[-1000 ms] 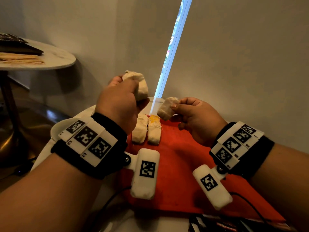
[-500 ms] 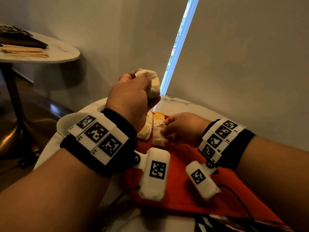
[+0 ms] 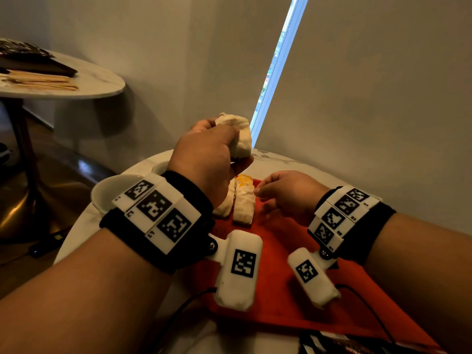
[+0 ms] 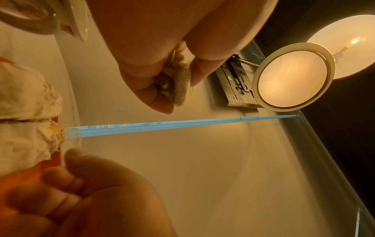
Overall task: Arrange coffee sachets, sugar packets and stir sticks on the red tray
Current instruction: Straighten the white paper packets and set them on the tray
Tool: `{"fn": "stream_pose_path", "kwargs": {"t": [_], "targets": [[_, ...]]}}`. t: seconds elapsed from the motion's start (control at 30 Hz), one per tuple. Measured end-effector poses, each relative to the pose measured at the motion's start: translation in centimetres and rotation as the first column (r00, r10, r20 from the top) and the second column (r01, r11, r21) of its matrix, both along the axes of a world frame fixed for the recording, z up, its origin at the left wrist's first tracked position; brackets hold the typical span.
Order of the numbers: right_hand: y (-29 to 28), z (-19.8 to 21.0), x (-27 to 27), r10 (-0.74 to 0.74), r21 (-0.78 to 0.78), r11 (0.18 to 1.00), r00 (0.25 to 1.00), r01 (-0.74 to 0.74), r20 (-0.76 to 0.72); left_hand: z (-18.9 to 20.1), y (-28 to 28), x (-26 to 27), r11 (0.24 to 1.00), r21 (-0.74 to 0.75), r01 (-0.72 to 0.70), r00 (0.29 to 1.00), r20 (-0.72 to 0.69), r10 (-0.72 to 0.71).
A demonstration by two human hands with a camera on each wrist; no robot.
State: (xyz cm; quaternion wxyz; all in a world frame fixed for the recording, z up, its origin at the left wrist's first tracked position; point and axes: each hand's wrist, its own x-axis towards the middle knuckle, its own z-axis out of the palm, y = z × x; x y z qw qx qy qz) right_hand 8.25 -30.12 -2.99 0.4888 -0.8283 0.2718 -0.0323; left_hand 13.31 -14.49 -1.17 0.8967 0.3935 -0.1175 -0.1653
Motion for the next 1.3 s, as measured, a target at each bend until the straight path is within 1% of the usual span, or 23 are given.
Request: {"fn": "stream_pose_path", "kwargs": {"t": [0.13, 0.23, 0.3, 0.37, 0.47, 0.57, 0.73, 0.9, 1.03, 1.13, 1.2, 1.3], "targets": [[-0.5, 0.9, -0.6, -0.022, -0.008, 1.0, 0.989, 0.023, 0.145, 0.0, 0.1, -0.5, 0.996, 0.024, 0.082, 0.996, 0.033, -0.083], [-0.4, 2.0, -1.0, -0.069, 0.07, 0.996, 0.948, 0.049, 0.312, -0.1, 0.0, -1.0, 0.989, 0.079, 0.121, 0.99, 0.058, -0.126], [0.1, 3.0, -1.5, -0.073, 0.153, 0.988, 0.907, 0.01, 0.415, -0.2, -0.1, -1.3, 0.981, 0.116, 0.154, 0.983, 0.082, -0.164], [0.6, 3.9, -2.1, -0.026, 0.19, 0.979, 0.883, -0.072, 0.468, -0.3, 0.0, -1.5, 0.971, 0.158, 0.182, 0.975, 0.1, -0.199], [1.3, 4.2, -2.4, 0.088, 0.176, 0.965, 0.875, -0.193, 0.477, -0.3, 0.0, -1.8, 0.961, 0.177, 0.213, 0.964, 0.122, -0.236], [1.7, 3.8, -2.4, 0.14, 0.129, 0.965, 0.864, -0.229, 0.484, -0.3, 0.1, -2.1, 0.957, 0.184, 0.224, 0.961, 0.125, -0.248], [1.5, 3.5, -2.5, 0.087, 0.156, 0.969, 0.851, -0.194, 0.517, -0.2, 0.1, -2.1, 0.957, 0.16, 0.241, 0.961, 0.099, -0.258], [1.1, 3.2, -2.5, 0.062, 0.175, 0.968, 0.85, -0.178, 0.523, -0.1, 0.0, -2.2, 0.959, 0.174, 0.225, 0.966, 0.086, -0.243], [0.9, 3.3, -2.4, 0.015, 0.219, 0.962, 0.836, -0.161, 0.549, -0.3, 0.0, -2.2, 0.955, 0.223, 0.197, 0.972, 0.083, -0.22], [1.1, 3.1, -2.4, 0.022, 0.232, 0.957, 0.842, -0.173, 0.539, -0.3, -0.1, -2.3, 0.95, 0.258, 0.178, 0.975, 0.087, -0.206], [1.1, 3.0, -2.4, 0.019, 0.228, 0.959, 0.845, -0.166, 0.535, -0.3, -0.1, -2.1, 0.951, 0.269, 0.15, 0.98, 0.088, -0.179], [0.9, 2.9, -2.3, -0.009, 0.221, 0.967, 0.85, -0.127, 0.527, -0.3, -0.1, -1.8, 0.951, 0.302, 0.063, 0.987, 0.123, -0.104]]}}
